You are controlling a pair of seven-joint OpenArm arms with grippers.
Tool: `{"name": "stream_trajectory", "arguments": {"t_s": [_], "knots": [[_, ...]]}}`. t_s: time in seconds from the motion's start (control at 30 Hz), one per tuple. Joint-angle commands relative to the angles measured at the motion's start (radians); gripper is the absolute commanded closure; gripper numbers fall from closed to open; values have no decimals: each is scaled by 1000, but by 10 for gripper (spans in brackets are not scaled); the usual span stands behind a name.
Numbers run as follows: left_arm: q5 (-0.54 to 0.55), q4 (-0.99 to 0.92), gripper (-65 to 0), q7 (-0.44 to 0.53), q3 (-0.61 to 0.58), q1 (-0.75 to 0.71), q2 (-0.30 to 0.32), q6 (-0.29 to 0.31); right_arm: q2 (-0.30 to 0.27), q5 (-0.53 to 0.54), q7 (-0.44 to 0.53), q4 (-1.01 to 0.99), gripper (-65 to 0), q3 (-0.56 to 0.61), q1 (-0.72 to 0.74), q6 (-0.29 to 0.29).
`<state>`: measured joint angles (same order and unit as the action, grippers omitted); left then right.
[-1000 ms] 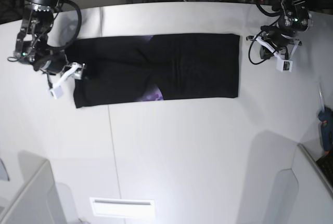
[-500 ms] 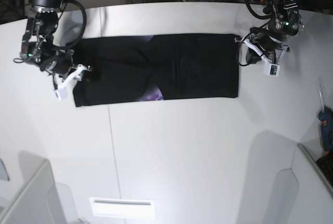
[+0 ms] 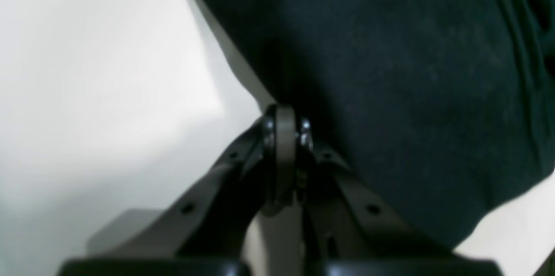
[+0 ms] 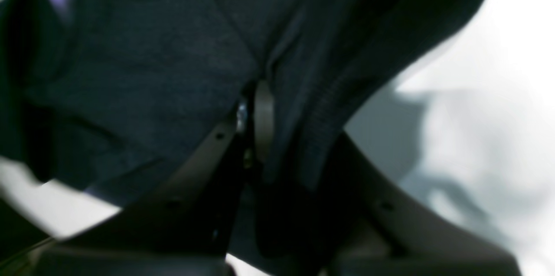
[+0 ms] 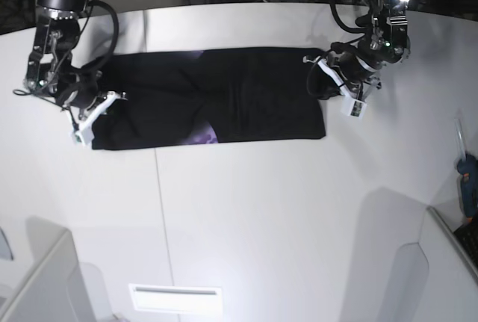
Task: Fold the T-shirt properly
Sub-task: 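Grasp the strip at its middle with the left gripper and its end with the right, then fold the strip end with the right gripper over toward the left gripper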
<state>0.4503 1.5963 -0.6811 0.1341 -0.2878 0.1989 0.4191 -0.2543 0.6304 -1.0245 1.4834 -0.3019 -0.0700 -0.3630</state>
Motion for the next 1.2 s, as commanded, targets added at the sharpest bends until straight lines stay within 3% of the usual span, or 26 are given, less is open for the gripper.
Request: {"name": "stream_trajectory", "arguments": {"t_s": [0.0,0.2,0.33,0.53,0.67,0.87,1.17], "knots": [[-32,-6,0,-71,-17,-9,0,-4,-10,18,9,55,0,-4,11,-11],[-32,-1,0,-71,-67,-3,0,-6,22,-40,-84,224,0,-4,9,-9],[-32,-1,0,-76,-58,8,-16,-6,77,-119,-152,352,0,-1,9,-9],[-32,2,0,-76,-57,8,-16,-6,137,-131,-230,491,0,86,6,-5],[-32,2,0,-78,-55,6,-16,-6,203,-131,-239,507,0,96,-6,49],[-32,2,0,-75,-55,2,-14,-6,241,-129,-230,517,0,221,-27,60],[-34,-4,0,-73,-54,5,-13,-6,356,-129,-230,529,0,244,-67,60]]}}
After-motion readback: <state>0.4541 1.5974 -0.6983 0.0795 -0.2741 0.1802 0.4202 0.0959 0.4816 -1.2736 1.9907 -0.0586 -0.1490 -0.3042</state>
